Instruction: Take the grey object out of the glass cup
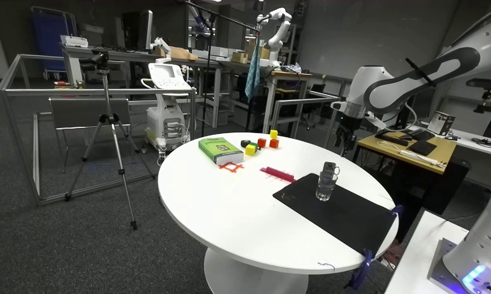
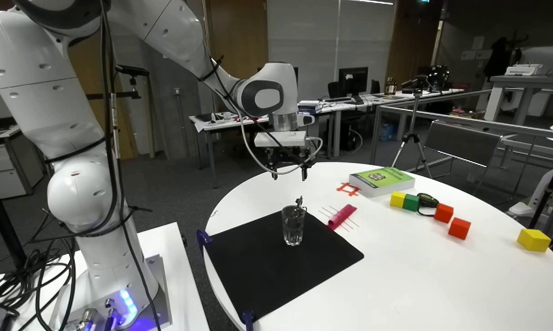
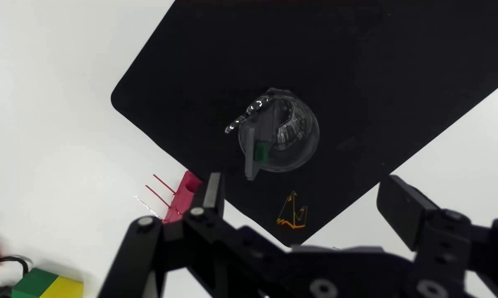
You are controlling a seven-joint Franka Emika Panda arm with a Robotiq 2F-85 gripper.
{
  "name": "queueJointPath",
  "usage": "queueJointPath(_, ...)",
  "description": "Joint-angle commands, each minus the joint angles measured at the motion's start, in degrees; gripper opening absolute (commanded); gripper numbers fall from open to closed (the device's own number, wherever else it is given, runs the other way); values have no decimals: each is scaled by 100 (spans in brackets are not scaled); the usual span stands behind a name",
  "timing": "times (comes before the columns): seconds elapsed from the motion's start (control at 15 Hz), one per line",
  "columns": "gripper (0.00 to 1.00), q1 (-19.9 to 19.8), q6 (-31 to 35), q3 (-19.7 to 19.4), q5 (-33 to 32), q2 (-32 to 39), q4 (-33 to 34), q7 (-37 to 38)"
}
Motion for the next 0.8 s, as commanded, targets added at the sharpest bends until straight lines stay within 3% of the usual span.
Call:
queueJointPath(0.0,100,-27,-13,36,5,5,7,0)
queueJointPath(0.4,100,23,850,54,-1,21,-251,-396)
queueJointPath(0.73,100,-36,1027,63,-93,325,-215,-413)
